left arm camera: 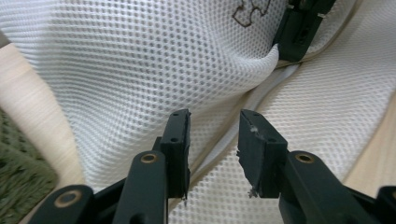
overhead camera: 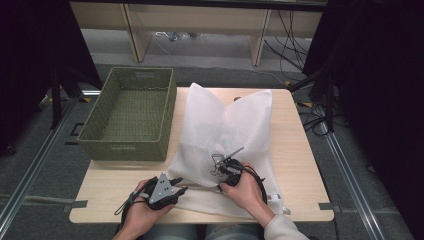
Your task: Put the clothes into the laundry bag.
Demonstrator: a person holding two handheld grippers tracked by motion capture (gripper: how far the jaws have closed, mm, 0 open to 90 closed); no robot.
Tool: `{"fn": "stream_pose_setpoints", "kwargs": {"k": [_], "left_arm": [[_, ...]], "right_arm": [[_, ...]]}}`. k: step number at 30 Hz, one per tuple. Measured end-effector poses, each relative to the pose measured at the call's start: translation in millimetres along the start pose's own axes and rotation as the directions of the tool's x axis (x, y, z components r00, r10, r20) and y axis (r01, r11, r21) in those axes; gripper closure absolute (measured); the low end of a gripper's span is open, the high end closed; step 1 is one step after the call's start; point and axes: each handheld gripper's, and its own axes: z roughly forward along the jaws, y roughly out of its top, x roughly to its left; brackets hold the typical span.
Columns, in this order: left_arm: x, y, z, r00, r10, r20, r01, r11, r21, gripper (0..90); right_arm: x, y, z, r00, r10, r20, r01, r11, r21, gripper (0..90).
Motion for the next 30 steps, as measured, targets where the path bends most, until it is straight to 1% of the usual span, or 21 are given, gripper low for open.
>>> {"fn": "stream_pose_setpoints", "kwargs": {"k": [2,3,6,7,8,9,10,12,13,14,15,16,17,18,20,21,24,25,26,27,30], "left_arm": [[1.1,0.4,-0.2,1.0000,-0.002,-0.009,0.002,1.0000,-0.006,62.3],[2.1,0.4,-0.9,0.9998,-0.014,-0.012,0.013,0.9998,-0.017,60.5],[6.1,-0.7,-3.6,0.9991,-0.030,-0.029,0.029,0.9994,-0.020,57.2],[7.4,-1.3,-4.3,0.9986,-0.040,-0.033,0.040,0.9989,-0.024,55.5],[8.8,-2.1,-4.9,0.9982,-0.046,-0.039,0.045,0.9986,-0.027,54.2],[9.5,-3.1,-5.5,0.9975,-0.061,-0.037,0.060,0.9978,-0.029,51.9],[10.6,-4.0,-7.0,0.9972,-0.060,-0.044,0.059,0.9980,-0.024,49.9],[10.2,-5.2,-8.3,0.9964,-0.066,-0.052,0.065,0.9975,-0.026,44.8],[8.9,-6.4,-8.7,0.9953,-0.087,-0.042,0.085,0.9960,-0.027,42.7],[8.1,-6.9,-9.7,0.9949,-0.089,-0.049,0.087,0.9959,-0.025,40.4],[8.4,-7.6,-11.3,0.9954,-0.082,-0.050,0.082,0.9966,-0.012,38.4],[7.4,-8.5,-11.9,0.9946,-0.094,-0.044,0.094,0.9955,-0.018,37.0],[6.4,-9.4,-12.5,0.9921,-0.121,-0.034,0.121,0.9926,-0.017,35.5],[7.3,-9.8,-13.4,0.9926,-0.113,-0.044,0.113,0.9935,-0.016,33.6],[7.4,-11.5,-14.2,0.9869,-0.159,-0.028,0.158,0.9869,-0.031,32.6],[9.0,-11.8,-15.5,0.9874,-0.155,-0.034,0.154,0.9877,-0.027,32.1],[7.9,-13.1,-17.8,0.9816,-0.190,-0.023,0.188,0.9810,-0.047,29.8],[7.8,-14.0,-19.6,0.9823,-0.186,-0.025,0.184,0.9815,-0.051,28.8],[7.8,-14.0,-19.6,0.9823,-0.186,-0.025,0.184,0.9815,-0.051,28.4],[6.4,-15.5,-19.7,0.9786,-0.205,-0.016,0.204,0.9769,-0.064,27.9],[5.9,-21.3,-22.9,0.9781,-0.206,-0.030,0.204,0.9766,-0.069,26.7]], "right_arm": [[-0.4,0.3,0.5,1.0000,0.003,0.007,-0.003,1.000,-0.011,87.4],[-4.4,2.1,0.6,0.9989,-0.001,0.047,0.002,1.000,-0.029,87.3],[-12.2,3.7,-1.0,0.9962,0.019,0.085,-0.017,0.999,-0.033,86.9],[-18.3,4.0,-0.4,0.9927,0.010,0.120,-0.005,0.999,-0.042,86.6],[-20.1,3.1,-1.1,0.9927,0.039,0.114,-0.034,0.998,-0.047,86.4],[-22.0,3.0,-2.1,0.9932,0.041,0.109,-0.037,0.999,-0.033,86.0],[-25.3,2.2,-1.2,0.9947,0.009,0.102,-0.005,0.999,-0.036,85.2],[-21.6,0.8,-2.0,0.9953,0.028,0.093,-0.026,0.999,-0.022,83.0],[-21.9,0.4,-1.9,0.9963,-0.001,0.086,0.004,0.999,-0.032,80.5],[-19.6,0.7,-1.7,0.9966,0.006,0.082,-0.005,1.000,-0.019,76.7],[-19.3,1.0,-2.1,0.9980,-0.023,0.059,0.024,1.000,-0.014,72.8],[-16.5,0.6,-5.2,0.9985,-0.024,0.050,0.025,1.000,-0.007,70.5],[-14.9,0.5,-8.7,0.9982,-0.042,0.041,0.044,0.998,-0.046,67.9],[-10.7,-0.1,-13.8,0.9979,-0.038,0.052,0.041,0.997,-0.060,65.2],[-2.2,0.2,-26.3,0.9985,-0.032,0.045,0.036,0.996,-0.080,62.3],[0.8,1.2,-32.7,0.9981,-0.044,0.044,0.048,0.993,-0.108,61.6],[11.2,4.8,-50.3,0.9982,-0.050,0.033,0.055,0.982,-0.182,59.9],[13.5,6.2,-54.4,0.9982,-0.055,0.025,0.059,0.976,-0.207,59.9],[13.5,6.2,-54.4,0.9982,-0.055,0.025,0.059,0.976,-0.207,59.9],[17.0,9.3,-60.1,0.9992,-0.040,0.002,0.039,0.969,-0.243,60.1],[15.8,12.7,-61.9,0.9991,-0.036,0.021,0.040,0.957,-0.287,61.3]]}}
